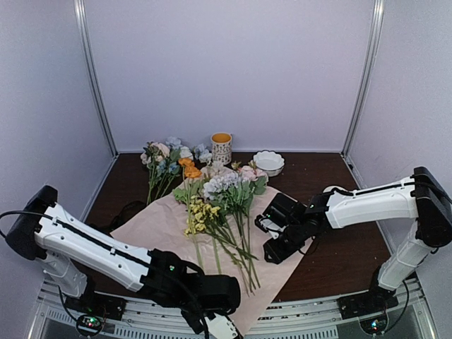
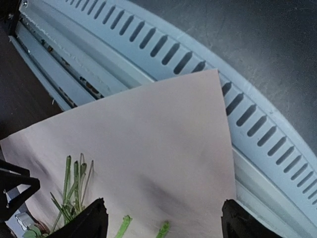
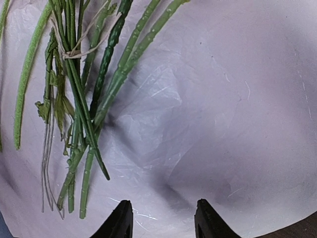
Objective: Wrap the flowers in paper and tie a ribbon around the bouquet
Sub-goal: Pick up the bottom corner of the flattened wrapping paper from the center of the board.
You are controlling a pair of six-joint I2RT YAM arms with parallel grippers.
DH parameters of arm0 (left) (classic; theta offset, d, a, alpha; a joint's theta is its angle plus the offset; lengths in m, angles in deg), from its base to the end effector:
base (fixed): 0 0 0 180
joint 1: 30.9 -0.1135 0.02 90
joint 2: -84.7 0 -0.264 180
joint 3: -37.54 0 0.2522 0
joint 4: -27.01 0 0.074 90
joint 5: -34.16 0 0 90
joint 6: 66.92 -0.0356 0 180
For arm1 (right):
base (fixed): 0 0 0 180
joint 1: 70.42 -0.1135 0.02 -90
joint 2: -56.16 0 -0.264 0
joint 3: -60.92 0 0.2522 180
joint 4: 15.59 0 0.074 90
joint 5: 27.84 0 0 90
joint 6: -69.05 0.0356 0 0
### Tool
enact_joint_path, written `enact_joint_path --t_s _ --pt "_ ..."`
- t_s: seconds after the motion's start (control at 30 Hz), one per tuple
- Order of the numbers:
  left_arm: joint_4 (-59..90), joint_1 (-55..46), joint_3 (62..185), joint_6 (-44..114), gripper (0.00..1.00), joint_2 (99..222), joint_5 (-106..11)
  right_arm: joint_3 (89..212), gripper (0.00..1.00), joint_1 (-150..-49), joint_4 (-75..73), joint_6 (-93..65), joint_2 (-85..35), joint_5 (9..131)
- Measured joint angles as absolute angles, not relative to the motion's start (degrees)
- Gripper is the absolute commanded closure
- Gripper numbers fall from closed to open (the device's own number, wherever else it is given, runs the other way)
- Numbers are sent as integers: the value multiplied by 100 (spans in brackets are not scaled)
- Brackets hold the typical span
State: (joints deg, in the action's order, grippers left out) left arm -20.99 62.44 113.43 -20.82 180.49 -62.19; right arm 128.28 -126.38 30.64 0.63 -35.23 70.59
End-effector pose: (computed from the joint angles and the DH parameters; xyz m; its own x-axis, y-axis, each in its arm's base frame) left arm -0.0150 -0.3246 0.1890 0.7286 0.6551 -0.2000 0.6792 -0.6532 0.3347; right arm 0.1600 0.2462 0.1719 -0.8016 -0.5367 -0.2633 -0.5942 0.7636 0.2525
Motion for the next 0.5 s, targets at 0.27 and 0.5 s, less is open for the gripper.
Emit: enact_joint_path --t_s 0.27,0.5 --pt "-2211 6259 11601 -2421 17 18687 -5987 12818 57 -12660 3024 -9 -3573 6936" --pt "-2337 6274 11977 -2276 33 19080 -6333 12754 57 -12789 2941 0 -3617 6869"
